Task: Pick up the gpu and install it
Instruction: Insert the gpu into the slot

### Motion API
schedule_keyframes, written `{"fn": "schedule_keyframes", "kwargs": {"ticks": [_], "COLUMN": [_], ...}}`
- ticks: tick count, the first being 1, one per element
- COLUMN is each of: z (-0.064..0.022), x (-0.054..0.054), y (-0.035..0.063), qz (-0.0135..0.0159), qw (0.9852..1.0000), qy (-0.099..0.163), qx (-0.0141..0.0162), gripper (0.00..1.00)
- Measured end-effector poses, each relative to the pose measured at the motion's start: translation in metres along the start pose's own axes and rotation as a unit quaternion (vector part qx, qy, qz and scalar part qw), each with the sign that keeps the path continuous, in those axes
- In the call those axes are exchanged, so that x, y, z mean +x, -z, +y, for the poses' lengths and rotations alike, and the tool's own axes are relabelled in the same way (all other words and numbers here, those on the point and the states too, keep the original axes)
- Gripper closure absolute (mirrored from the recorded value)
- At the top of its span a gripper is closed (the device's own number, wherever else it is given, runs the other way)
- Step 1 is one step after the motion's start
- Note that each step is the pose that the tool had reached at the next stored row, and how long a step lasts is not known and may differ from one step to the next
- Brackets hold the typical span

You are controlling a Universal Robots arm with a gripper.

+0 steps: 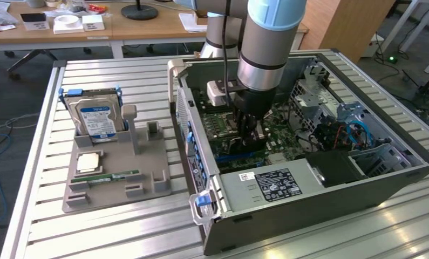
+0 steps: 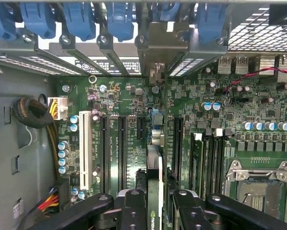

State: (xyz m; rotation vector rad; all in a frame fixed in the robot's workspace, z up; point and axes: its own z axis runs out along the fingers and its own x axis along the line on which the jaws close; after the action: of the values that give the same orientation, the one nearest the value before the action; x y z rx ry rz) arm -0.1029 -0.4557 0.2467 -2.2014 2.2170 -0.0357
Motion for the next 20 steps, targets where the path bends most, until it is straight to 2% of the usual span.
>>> {"fn": "schedule_keyframes", "kwargs": {"ticks": [20], "z": [0.0001], "x": [0.0], "y": [-0.0033], "qz": [-0.0002], "qw": [1.0], "qy": [0.0], "qx": [-0.0001], "gripper": [0.74]}}
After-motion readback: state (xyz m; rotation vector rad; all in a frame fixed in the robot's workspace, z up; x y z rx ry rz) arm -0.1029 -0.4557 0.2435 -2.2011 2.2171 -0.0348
